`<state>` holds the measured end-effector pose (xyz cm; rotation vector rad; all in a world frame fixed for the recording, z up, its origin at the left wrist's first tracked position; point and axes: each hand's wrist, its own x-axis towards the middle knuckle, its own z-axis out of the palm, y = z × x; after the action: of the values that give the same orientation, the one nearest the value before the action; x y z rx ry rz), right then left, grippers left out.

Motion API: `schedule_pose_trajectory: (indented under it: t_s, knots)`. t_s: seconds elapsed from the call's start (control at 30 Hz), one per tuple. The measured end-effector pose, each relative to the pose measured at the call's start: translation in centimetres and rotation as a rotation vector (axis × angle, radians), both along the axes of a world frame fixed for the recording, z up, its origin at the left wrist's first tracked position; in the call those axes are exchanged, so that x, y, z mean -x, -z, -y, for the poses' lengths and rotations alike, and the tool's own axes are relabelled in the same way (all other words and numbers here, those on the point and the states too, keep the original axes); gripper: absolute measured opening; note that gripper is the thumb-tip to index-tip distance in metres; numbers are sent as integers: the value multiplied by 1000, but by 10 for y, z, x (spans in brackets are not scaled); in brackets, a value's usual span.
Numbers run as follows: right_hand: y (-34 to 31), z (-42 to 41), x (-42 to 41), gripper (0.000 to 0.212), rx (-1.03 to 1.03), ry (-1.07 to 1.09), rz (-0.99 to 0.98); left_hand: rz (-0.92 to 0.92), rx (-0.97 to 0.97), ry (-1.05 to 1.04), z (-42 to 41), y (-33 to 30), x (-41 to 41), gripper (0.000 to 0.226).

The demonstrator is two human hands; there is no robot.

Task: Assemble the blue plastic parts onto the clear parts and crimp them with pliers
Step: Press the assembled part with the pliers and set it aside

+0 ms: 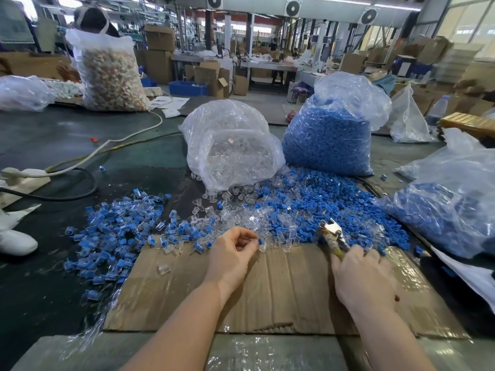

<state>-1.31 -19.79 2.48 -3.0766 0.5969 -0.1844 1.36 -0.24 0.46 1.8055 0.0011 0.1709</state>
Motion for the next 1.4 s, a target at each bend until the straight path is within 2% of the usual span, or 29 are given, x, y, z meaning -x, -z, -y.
schedule_pose_trajectory:
  t_s: [0.1, 0.2, 0.27, 0.37, 0.63, 0.77, 1.0, 1.23, 1.4]
  knots:
    - [-9, -4, -3, 38, -14, -152, 31, -70, 143, -35, 0, -4, -3, 9]
    - [-22, -20, -3, 30, -331, -382, -9, -127, 258, -78, 1, -9, -6, 9]
    - [-31, -35, -2, 30, -558, -459, -49, -158, 321, -108, 1, -12, -8, 10]
    - [-38, -47, 0, 35, -832, -451, -137, -186, 382, -127, -1, -19, -11, 10]
    - [-42, -54, 1, 29, -1138, -326, -357, -218, 354, -177, -10, -24, -16, 8]
    - [-43, -54, -3, 9, -1169, -365, -431, -212, 326, -201, -12, -26, -19, 9]
    - [-44, -55, -7, 15, -1132, -368, -467, -205, 310, -199, -14, -31, -19, 7]
    - [-46, -55, -5, 9, -1059, -423, -492, -221, 325, -215, -12, -34, -18, 8]
    - [-47, -58, -1, 10, -992, -472, -413, -237, 371, -223, -10, -34, -18, 8]
